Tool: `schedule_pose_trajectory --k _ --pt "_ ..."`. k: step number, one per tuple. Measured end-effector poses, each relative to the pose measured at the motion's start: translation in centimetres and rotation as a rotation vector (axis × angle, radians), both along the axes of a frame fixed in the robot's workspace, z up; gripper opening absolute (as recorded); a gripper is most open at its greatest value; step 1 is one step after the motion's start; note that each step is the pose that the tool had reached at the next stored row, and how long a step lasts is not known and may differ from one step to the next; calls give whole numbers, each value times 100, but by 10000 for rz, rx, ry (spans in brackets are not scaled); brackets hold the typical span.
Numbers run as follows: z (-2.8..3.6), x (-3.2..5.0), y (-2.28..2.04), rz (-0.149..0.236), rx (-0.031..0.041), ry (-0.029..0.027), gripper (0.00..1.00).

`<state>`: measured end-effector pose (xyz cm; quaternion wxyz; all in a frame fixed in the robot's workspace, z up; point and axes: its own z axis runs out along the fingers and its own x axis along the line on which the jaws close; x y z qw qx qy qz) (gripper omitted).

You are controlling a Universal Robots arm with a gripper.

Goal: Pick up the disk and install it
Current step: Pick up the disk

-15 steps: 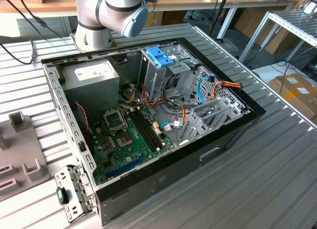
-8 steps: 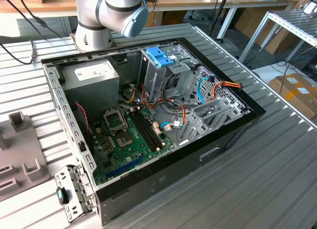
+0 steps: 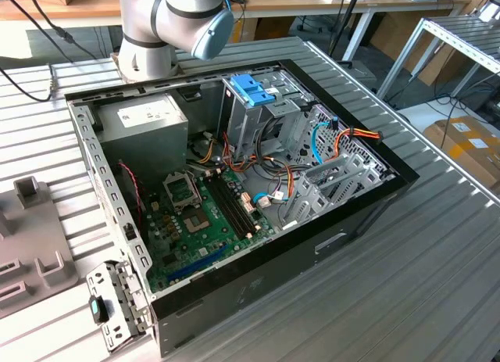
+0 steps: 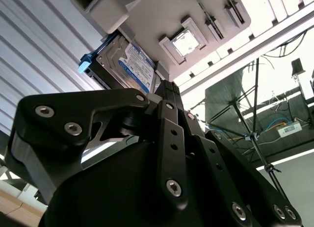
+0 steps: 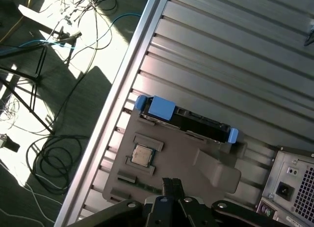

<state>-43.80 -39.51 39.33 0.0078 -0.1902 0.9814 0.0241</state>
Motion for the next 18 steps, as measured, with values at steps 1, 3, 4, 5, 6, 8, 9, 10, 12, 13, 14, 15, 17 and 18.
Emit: schedule_pose_trajectory --k 1,3,4,5,6,8,9,10,12,13,14,15,17,18 --pt "0 0 0 20 0 -1 11" --pt "0 0 0 71 0 -1 11" --pt "0 0 0 97 0 -1 11" --pt "0 0 0 117 0 0 11" --pt "0 0 0 140 0 0 11" --pt "0 0 0 194 0 0 11" --pt "0 0 0 217 0 0 11" --pt "0 0 0 240 0 -1 11" --pt "0 0 0 288 0 0 11" --pt "0 0 0 315 0 0 11" --pt "0 0 0 335 0 -1 11" --pt "0 0 0 359 0 -1 11" --pt "0 0 0 406 0 0 11" --pt "0 0 0 425 0 0 11"
